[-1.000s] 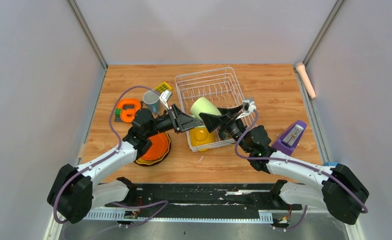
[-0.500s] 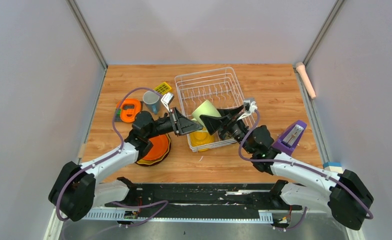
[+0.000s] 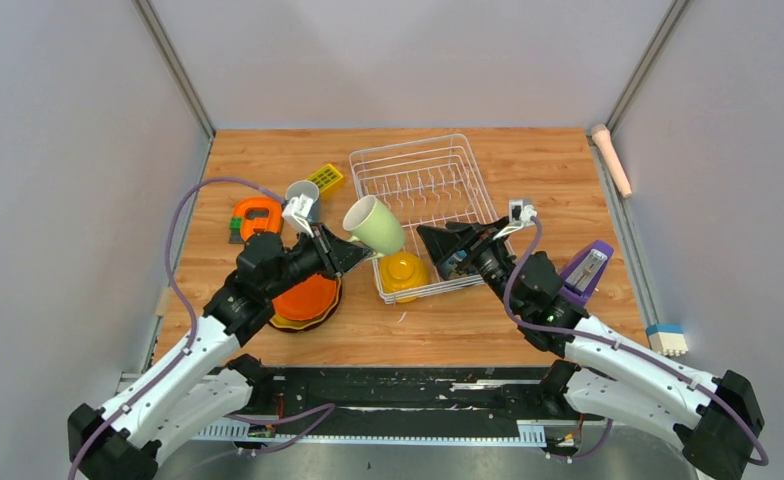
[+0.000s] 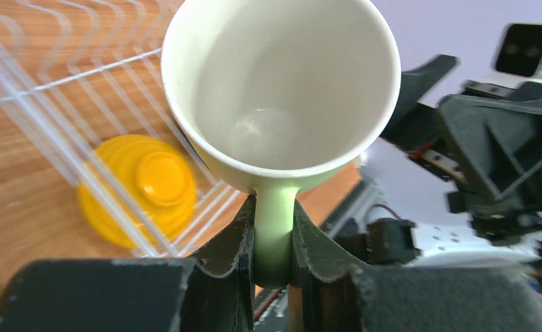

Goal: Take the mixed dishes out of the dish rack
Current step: Pick up the cup from the dish rack, then place the cup at the center of the board.

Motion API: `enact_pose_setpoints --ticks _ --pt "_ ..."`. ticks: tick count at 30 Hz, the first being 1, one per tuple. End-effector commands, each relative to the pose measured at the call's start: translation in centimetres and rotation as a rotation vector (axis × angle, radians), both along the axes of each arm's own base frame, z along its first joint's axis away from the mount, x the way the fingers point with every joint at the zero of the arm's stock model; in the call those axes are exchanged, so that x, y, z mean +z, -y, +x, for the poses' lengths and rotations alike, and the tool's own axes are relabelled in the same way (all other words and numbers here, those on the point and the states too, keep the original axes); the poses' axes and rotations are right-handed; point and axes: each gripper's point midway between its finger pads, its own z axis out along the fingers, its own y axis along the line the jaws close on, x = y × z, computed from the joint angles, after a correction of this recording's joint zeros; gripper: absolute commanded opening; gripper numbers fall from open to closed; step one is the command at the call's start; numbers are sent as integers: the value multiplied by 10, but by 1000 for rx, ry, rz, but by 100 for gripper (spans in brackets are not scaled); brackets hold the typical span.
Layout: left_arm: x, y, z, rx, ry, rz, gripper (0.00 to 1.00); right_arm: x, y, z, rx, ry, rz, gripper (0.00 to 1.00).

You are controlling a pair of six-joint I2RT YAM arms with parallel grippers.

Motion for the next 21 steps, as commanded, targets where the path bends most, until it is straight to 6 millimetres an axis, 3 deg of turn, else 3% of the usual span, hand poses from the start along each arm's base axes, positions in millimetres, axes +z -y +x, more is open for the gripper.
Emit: enact_pose_setpoints --ticks 1,7,11,15,21 --pt "14 -38 21 215 113 131 0 -8 12 5 -68 -57 -2 100" --pt "-24 -110 48 586 48 379 0 -24 17 9 -112 -109 -36 100" --pt "-37 -136 60 730 39 487 0 -28 17 10 -116 -119 -47 100" --pt "-45 -143 76 792 70 551 0 -31 17 10 -118 -134 -60 100" --pt "-56 -126 100 756 108 584 0 -39 21 8 -124 -159 -70 100"
